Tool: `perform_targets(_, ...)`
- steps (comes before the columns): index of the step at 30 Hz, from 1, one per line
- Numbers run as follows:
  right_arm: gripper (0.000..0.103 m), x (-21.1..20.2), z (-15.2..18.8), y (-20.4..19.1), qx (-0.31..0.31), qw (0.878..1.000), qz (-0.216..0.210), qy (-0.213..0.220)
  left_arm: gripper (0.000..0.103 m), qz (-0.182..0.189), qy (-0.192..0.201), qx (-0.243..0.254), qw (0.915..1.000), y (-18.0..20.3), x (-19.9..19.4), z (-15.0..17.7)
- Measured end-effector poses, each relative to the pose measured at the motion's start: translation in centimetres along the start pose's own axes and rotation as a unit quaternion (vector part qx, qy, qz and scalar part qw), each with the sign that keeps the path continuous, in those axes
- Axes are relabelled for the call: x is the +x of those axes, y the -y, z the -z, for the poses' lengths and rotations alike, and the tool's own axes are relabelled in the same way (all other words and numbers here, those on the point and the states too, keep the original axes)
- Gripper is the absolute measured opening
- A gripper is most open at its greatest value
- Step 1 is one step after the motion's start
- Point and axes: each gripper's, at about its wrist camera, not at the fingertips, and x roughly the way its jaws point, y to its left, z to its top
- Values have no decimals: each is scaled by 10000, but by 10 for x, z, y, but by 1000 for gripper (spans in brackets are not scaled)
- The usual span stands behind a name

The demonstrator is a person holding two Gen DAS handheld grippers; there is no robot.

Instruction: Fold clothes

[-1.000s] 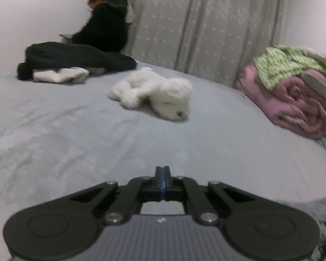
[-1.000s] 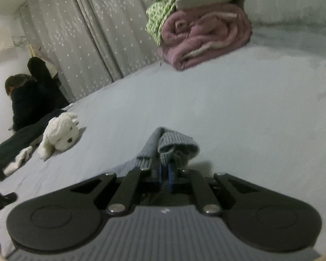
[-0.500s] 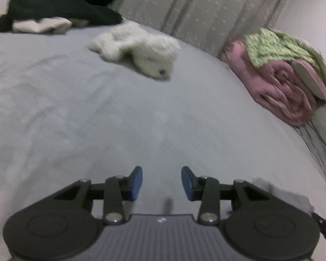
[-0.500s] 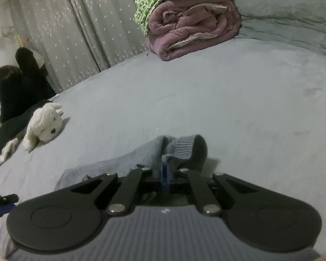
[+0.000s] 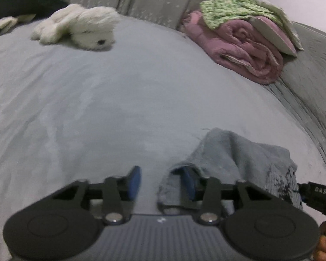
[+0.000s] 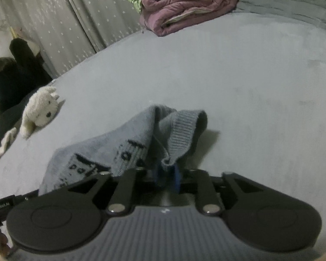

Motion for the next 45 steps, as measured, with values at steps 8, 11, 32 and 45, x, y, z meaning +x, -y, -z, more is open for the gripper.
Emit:
perform_targets(8,32,1,3,-7,-146,9999,39,-22,3,-179,523,201,9983,11,-12,-3)
perform_targets(11,32,0,4,-8,-156,9999,47,-21,3,-346,817,168,9959,7,-24,-10)
perform_targets(32,44,7,7,-23,-180,9998,-73,-72,5,-658,576,-772,9932,-59,-34,-31)
perform_targets(45,47,10,7,-23,251,9987,-434,-28,27,-578,153,-947,9937,-58,-23,-23)
